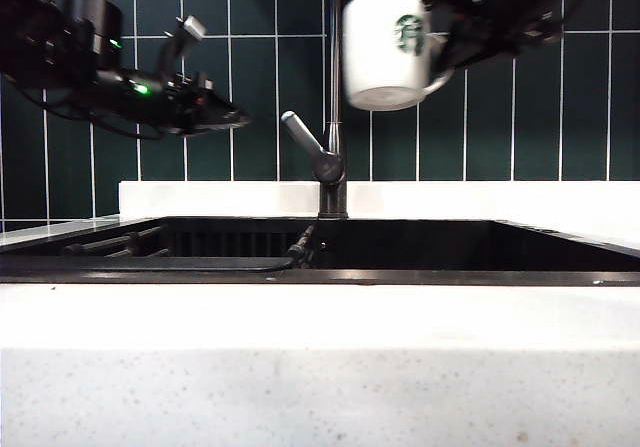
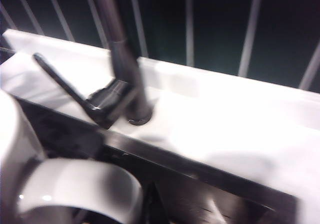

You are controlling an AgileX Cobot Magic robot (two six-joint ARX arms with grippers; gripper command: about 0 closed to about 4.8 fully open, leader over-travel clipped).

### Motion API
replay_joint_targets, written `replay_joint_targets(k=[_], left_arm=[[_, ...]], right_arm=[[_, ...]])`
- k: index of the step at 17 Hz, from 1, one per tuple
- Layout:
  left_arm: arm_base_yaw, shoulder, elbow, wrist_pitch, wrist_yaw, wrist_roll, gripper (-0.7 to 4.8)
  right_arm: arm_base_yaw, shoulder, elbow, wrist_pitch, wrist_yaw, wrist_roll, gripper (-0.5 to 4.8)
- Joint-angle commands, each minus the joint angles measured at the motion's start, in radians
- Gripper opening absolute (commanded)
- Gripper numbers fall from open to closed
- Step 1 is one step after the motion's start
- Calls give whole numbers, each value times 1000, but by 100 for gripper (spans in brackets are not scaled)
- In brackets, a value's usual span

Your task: Pick up the mug next to the sink, go to the faucet to get some water, pour the water into the sink, and finally put the mug back to its place.

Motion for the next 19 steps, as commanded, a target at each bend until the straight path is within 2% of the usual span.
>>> replay_joint_targets(k=[1,4,8,11,13,19], left_arm=[[-19,58,92,-7,71,-16,103],[-34,131,203,-40,103,-24,122],[-60,171,254,-35,153,-24,122],[-89,174,257,-16,166,3,122],[-98,174,257,-5,157,3,165],[-100,174,257,-15,282,-45,184]], right_arm=[[30,3,28,93,-46,71,-1],[55,35,100,73,-65,82,-1],[64,57,155,62,-75,82,-1],[68,62,165,40,-93,82,-1],[68,62,164,18,-95,79,-1],[68,63,164,11,-94,70,-1]])
